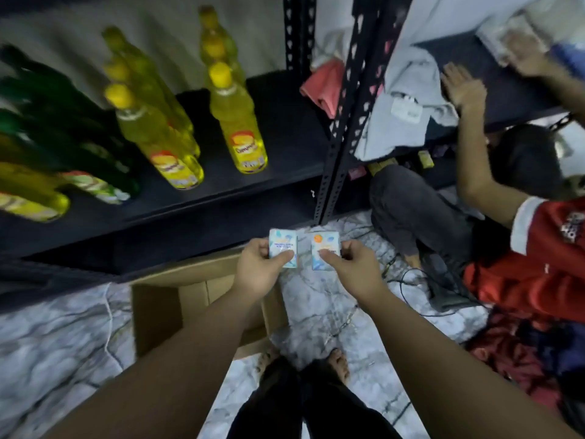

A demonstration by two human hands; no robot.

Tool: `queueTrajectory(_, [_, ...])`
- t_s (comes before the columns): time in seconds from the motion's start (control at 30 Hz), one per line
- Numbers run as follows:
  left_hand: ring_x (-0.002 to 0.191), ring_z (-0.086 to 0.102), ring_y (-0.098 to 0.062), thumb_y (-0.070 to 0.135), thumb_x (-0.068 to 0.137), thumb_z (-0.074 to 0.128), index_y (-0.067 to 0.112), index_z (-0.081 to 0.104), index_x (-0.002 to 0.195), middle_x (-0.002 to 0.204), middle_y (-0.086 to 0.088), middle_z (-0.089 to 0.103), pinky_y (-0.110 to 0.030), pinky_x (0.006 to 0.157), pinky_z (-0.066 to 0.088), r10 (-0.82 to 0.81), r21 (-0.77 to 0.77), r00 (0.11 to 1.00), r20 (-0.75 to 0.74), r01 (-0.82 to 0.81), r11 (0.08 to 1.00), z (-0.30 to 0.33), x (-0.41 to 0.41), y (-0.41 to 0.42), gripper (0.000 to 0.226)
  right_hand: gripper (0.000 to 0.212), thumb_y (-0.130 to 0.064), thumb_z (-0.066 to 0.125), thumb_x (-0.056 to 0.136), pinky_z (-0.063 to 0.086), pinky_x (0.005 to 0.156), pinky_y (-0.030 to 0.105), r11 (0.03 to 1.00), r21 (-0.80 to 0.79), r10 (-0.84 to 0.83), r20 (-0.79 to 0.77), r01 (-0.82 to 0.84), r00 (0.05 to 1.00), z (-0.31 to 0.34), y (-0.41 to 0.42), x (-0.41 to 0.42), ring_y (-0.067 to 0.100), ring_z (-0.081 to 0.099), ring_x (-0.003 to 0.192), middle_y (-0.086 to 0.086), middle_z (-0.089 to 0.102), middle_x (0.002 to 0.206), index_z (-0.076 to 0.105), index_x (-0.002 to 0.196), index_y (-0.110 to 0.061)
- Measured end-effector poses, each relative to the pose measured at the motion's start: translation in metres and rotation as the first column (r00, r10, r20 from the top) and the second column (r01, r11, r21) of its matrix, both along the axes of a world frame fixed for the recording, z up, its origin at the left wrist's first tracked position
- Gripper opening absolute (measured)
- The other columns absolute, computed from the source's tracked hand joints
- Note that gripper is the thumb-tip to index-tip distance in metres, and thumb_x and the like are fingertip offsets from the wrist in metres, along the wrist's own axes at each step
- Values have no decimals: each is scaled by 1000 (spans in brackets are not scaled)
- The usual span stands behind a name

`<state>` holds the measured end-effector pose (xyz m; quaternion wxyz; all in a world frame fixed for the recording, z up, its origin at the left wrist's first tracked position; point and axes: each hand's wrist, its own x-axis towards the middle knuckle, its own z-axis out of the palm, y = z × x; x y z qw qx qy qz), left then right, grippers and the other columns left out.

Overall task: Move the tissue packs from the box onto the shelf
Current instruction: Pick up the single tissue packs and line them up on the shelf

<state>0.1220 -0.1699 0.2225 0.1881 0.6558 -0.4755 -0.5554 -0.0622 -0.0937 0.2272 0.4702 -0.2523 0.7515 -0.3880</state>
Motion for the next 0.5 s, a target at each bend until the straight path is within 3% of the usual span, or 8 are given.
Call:
queueTrajectory(0.1, [82,74,-11,19,82,84,12,63,105,95,0,76,-21,66,55,73,-65,996,-46,-76,995,61,22,3,32,33,-37,79,88,52,70,42,997,-45,61,-3,-61,998,54,-8,16,24,66,73,17,70,87,66,92,-7])
queueTrajectory(0.2, [83,75,-14,19,79,86,13,65,107,94,0,77,-27,72,59,157,-98,983,-93,-166,981,108,49,3,35,28,-41,79,83,56,78,52,988,-89,122,-8,-122,993,99,-22,35,33,71,86,13,73,91,68,91,-17])
queueTrajectory(0.33, [80,75,-10,19,80,86,16,65,107,93,1,77,-23,68,55,224,-168,966,-133,-244,955,163,93,-1,34,11,-23,77,88,57,73,38,965,-165,207,-10,-205,978,153,-49,69,20,73,85,4,76,90,70,94,-17])
queueTrajectory(0.5, [84,74,-10,18,79,86,16,64,107,97,0,76,-28,77,57,261,-256,942,-210,-311,915,219,151,-21,36,13,-14,76,90,51,64,21,916,-274,301,-13,-293,953,212,-88,126,8,72,79,2,76,93,70,101,-14])
